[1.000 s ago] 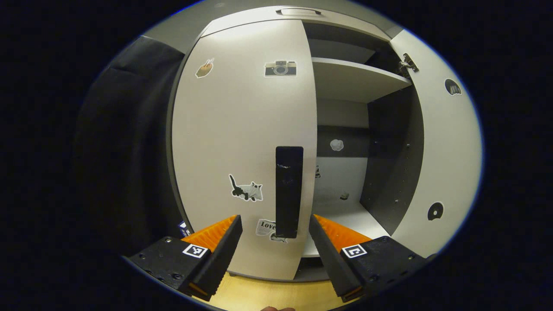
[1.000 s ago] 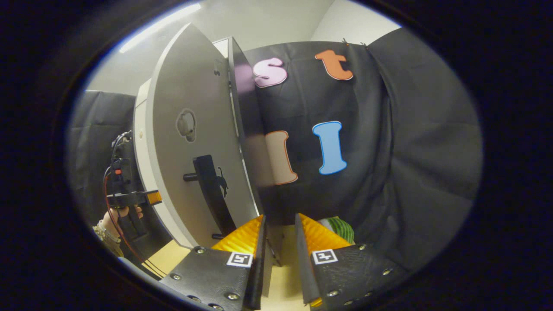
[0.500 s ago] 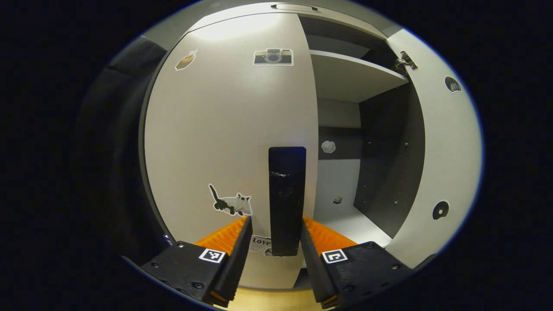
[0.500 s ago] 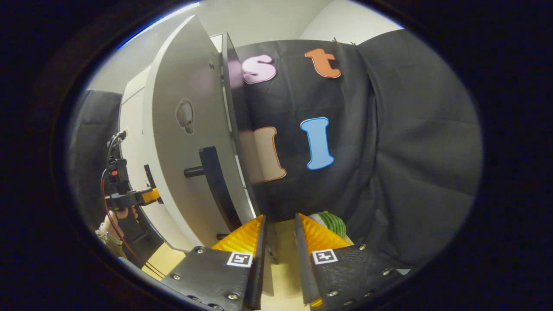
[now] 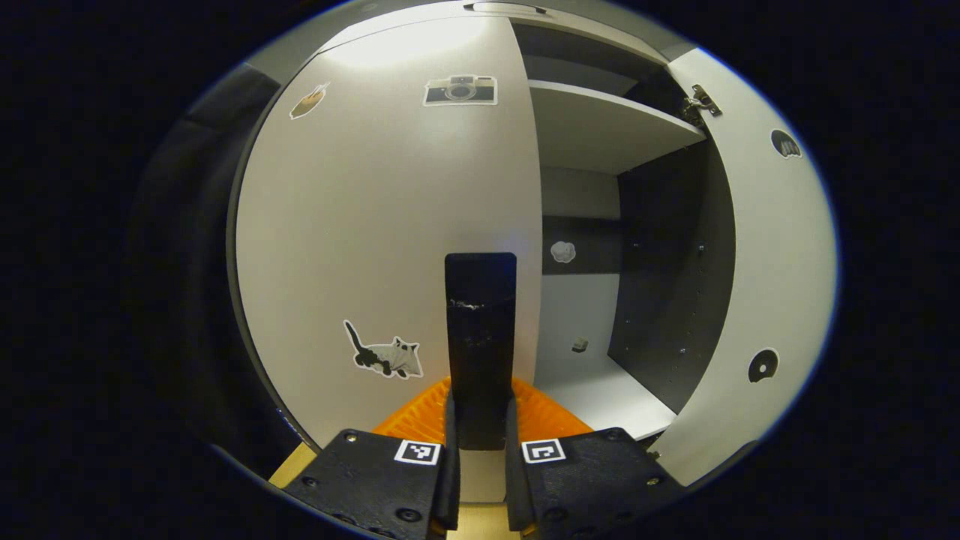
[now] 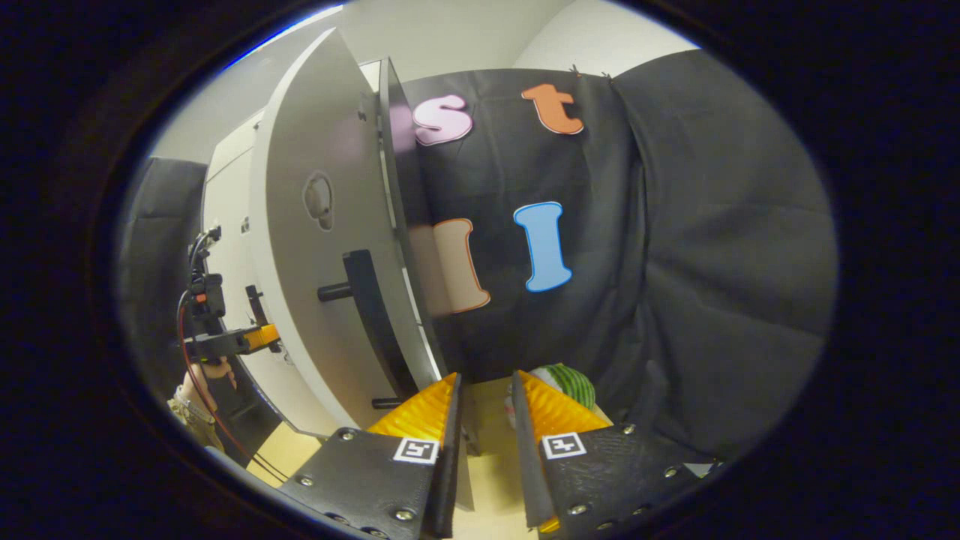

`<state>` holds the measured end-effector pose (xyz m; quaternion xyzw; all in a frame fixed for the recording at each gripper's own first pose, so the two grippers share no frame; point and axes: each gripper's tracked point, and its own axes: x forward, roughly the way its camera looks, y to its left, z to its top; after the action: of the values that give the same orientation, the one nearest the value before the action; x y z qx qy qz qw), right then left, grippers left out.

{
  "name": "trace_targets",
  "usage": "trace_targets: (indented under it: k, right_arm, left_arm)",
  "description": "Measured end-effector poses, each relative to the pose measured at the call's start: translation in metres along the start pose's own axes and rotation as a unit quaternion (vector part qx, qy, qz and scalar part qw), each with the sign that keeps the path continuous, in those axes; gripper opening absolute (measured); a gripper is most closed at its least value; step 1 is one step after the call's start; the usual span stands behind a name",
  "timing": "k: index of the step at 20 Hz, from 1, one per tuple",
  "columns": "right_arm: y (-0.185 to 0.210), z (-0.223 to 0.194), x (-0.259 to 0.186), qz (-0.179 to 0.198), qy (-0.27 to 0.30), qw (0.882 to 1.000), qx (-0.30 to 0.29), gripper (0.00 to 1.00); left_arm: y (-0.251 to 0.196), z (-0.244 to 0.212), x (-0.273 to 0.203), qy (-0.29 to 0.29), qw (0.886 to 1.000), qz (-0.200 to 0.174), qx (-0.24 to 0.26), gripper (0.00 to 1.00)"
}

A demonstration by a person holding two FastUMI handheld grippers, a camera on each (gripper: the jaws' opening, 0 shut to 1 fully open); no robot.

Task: Open the right door of the double-door shoe cabinet with the right hand, and open the left door with the left hand.

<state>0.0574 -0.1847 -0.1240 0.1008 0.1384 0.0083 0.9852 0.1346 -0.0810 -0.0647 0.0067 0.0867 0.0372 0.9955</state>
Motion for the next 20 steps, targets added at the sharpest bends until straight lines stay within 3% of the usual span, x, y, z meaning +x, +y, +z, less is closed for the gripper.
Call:
trace_targets:
  k: [13,20]
  right_arm:
    - [0.008,-0.003,0.001,0.063,0.015,0.998,-0.003,0.36]
    - [0.003,-0.003,-0.008,0.079,0.020,0.997,-0.010,0.36]
  left_arm:
    - [0.013,-0.007,-0.050,0.006,1.000,0.010,-0.002,0.19]
    - [0.027,-0.010,-0.074,0.019,1.000,0.020,-0.002,0.18]
